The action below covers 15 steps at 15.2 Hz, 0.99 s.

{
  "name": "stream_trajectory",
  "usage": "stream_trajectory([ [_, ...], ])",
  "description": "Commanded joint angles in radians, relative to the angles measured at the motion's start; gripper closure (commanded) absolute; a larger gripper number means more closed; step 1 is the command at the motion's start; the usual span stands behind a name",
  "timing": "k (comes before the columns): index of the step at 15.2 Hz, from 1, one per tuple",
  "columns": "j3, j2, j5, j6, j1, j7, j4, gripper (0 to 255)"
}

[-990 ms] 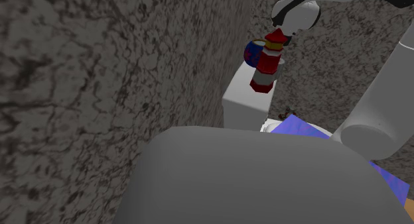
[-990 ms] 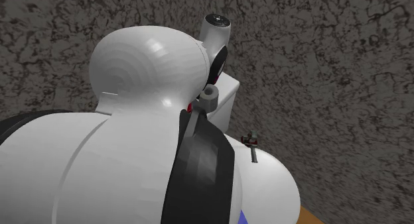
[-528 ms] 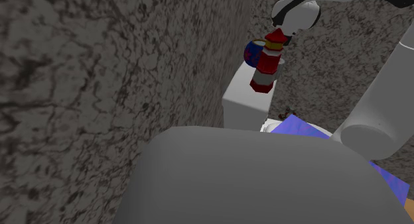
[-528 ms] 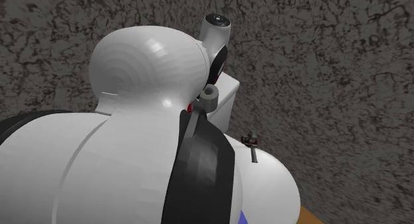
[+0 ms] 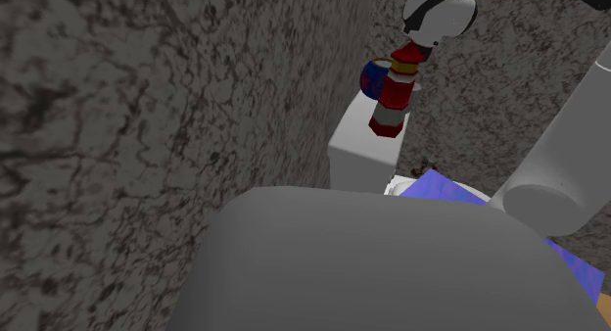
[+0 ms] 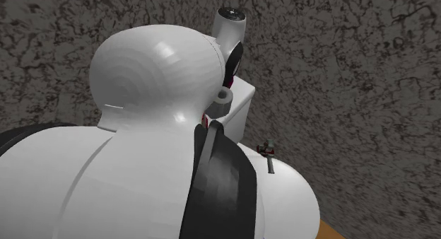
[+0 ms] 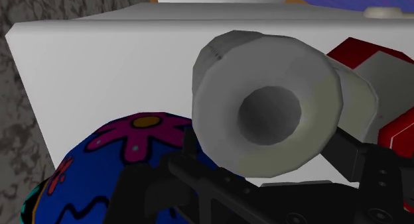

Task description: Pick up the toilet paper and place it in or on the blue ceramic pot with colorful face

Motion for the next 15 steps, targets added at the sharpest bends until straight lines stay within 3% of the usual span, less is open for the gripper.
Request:
stream_trajectory([
  [1,-0.003,-0.018,-0.017,-0.024,0.001,0.012,0.011,255],
  [15,-0.004,-0.100,-0.090,-0.195,0.007,0.080,0.121,255],
])
